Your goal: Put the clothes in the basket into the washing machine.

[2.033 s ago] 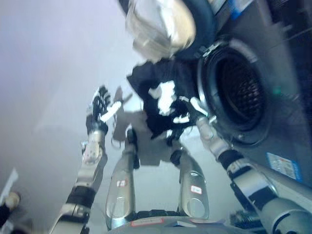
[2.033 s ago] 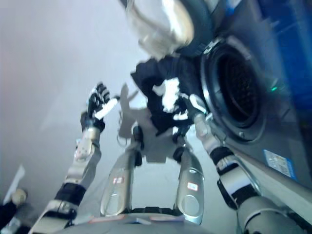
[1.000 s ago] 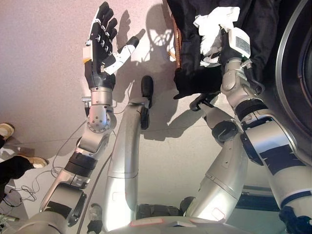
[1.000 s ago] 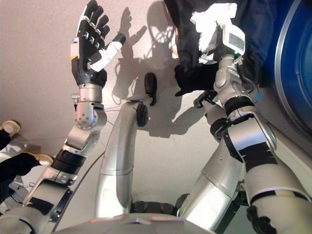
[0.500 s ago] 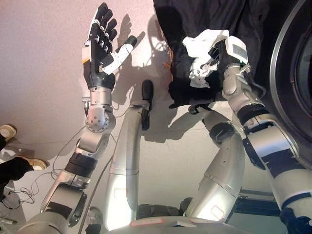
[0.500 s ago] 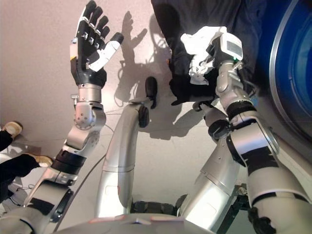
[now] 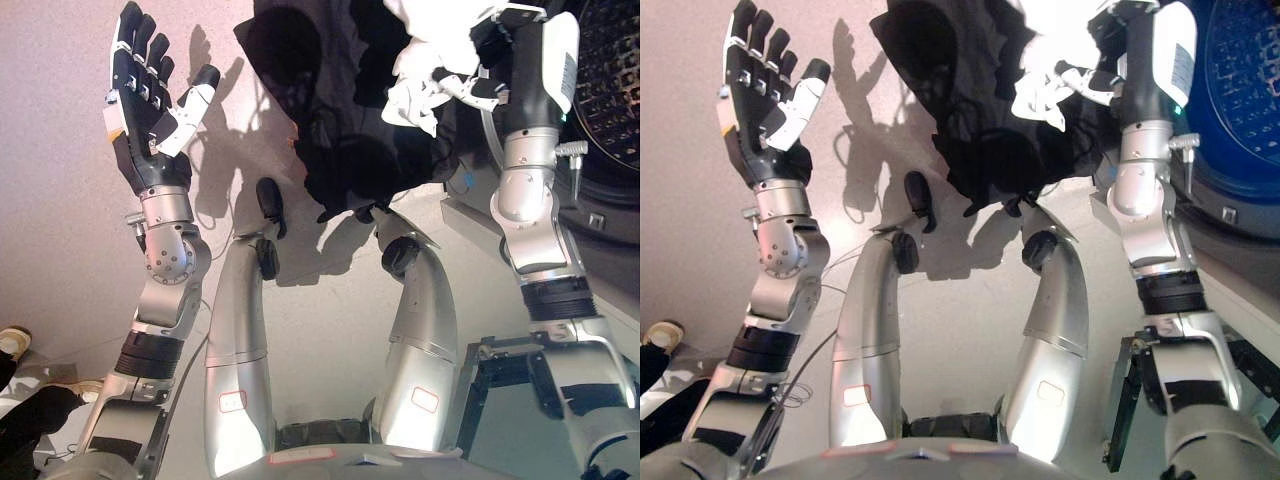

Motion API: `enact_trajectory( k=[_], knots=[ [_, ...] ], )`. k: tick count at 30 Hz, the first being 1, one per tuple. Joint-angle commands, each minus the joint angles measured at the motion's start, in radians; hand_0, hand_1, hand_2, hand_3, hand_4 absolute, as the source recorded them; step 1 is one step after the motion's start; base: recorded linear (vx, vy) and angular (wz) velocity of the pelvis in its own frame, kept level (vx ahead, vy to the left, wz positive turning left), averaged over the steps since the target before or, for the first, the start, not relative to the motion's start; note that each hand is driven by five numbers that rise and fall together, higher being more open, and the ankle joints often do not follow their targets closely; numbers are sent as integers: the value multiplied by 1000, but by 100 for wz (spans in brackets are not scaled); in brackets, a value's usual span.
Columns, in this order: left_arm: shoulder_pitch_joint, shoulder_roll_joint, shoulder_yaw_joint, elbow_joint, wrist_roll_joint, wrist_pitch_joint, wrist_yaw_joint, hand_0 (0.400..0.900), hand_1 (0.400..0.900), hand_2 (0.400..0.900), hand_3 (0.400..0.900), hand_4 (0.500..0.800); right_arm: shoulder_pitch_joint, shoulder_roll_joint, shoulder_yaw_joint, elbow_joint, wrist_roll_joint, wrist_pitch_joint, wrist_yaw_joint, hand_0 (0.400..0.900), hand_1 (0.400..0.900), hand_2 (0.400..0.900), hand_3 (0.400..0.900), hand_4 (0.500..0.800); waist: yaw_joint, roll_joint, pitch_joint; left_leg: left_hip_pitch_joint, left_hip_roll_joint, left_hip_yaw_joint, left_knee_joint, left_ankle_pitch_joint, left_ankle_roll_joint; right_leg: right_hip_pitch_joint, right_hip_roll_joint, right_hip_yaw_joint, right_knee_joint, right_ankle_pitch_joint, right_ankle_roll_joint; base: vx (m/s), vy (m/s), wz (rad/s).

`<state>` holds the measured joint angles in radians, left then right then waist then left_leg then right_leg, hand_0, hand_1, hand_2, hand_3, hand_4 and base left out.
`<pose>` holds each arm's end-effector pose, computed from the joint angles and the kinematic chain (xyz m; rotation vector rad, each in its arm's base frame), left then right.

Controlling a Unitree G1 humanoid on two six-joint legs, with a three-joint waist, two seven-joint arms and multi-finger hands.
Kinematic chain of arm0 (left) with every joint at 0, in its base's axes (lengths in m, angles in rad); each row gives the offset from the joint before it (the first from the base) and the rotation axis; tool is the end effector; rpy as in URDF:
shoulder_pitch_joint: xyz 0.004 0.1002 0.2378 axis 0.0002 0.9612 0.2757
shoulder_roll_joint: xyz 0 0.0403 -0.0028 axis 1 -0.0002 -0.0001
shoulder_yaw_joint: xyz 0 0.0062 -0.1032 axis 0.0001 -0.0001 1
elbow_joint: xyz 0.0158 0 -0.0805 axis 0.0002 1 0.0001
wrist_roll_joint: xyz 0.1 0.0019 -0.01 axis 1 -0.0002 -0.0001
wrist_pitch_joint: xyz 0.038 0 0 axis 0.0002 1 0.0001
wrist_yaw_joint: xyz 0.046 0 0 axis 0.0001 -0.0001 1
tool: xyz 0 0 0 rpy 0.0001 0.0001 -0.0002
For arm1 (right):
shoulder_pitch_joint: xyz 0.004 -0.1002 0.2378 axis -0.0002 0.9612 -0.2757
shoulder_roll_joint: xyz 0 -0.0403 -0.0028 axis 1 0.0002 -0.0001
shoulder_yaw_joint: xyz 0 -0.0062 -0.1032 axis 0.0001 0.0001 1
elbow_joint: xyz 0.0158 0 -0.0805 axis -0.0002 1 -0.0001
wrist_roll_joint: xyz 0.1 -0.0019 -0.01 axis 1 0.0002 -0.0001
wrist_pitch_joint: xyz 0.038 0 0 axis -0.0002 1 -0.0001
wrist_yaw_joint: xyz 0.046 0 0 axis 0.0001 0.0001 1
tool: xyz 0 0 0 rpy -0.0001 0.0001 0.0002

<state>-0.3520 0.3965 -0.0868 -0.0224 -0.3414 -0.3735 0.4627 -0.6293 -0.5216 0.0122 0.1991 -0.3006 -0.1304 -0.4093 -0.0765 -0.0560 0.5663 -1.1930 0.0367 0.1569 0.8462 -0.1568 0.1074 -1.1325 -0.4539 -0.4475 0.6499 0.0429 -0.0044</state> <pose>0.2528 0.1827 0.1495 -0.1264 -0.6931 0.2545 0.2973 -0.2118 0.1953 -0.6826 -0.7178 -0.4173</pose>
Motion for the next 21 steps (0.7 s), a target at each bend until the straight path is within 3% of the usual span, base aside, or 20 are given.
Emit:
enact_trajectory(
  k=[1, 8, 10, 11, 12, 14, 18, 20, 21],
  knots=[
    [91, -50, 42, -66, 55, -82, 40, 900, 900, 900, 900, 800, 61, 97, -92, -14, 179, -105, -153, 400, 400, 400, 400, 500, 0, 14, -210, 39, -35, -49, -146, -48, -25, -193, 3, -27, 173, -100, 137, -2, 49, -16],
    [97, -56, 22, -70, 78, -98, 111, 900, 900, 900, 900, 800, -96, 206, -208, 76, 205, -126, -394, 400, 400, 400, 400, 500, 2, 48, -210, 35, -39, -33, -125, -61, -10, -226, 4, 11, 205, -112, 128, -3, 56, -9],
    [101, -52, 3, -76, 85, -102, 128, 900, 900, 900, 900, 800, -154, 213, -238, 153, 195, -87, -496, 400, 400, 400, 400, 500, 9, 64, -213, 32, -42, -30, -116, -63, -7, -240, -3, 22, 221, -115, 125, 8, 46, -2],
    [97, -51, 0, -76, 88, -102, 132, 900, 900, 900, 900, 800, -166, 211, -236, 165, 190, -87, -510, 400, 400, 400, 400, 500, 11, 63, -210, 29, -43, -29, -113, -65, -6, -244, -4, 24, 224, -116, 125, 15, 39, 1],
    [92, -47, -12, -78, 95, -103, 149, 900, 900, 900, 900, 800, -211, 211, -259, 216, 174, -66, -599, 400, 400, 400, 400, 500, 18, 75, -213, 26, -47, -28, -109, -65, -5, -252, -8, 29, 229, -117, 125, 7, 47, 5],
    [96, -35, -35, -94, 106, -109, 182, 900, 900, 900, 900, 800, -302, 176, -309, 320, 228, -40, -713, 400, 400, 400, 400, 500, 33, 100, -212, 18, -52, -27, -95, -64, -3, -270, -20, 45, 252, -122, 119, 1, 46, 5],
    [100, -23, -86, -102, 107, -108, 188, 900, 900, 900, 900, 800, -380, 104, -303, 427, 269, -6, -788, 400, 400, 400, 400, 500, 48, 114, -210, 10, -57, -31, -84, -63, -3, -288, -28, 60, 274, -127, 115, 0, 0, 0],
    [106, 14, -132, -103, 91, -117, 173, 900, 900, 900, 900, 800, -445, -8, -279, 630, 336, 35, -825, 400, 400, 400, 400, 500, 69, 126, -213, 8, -63, -33, -77, -63, -3, -297, -45, 69, 282, -124, 118, -6, -4, 11],
    [98, 10, -137, -102, 87, -119, 171, 900, 900, 900, 900, 800, -467, -33, -270, 667, 351, 21, -820, 400, 400, 400, 400, 500, 74, 132, -210, 6, -65, -32, -75, -64, -2, -301, -47, 71, 285, -124, 119, -18, -48, 21]
  ],
)
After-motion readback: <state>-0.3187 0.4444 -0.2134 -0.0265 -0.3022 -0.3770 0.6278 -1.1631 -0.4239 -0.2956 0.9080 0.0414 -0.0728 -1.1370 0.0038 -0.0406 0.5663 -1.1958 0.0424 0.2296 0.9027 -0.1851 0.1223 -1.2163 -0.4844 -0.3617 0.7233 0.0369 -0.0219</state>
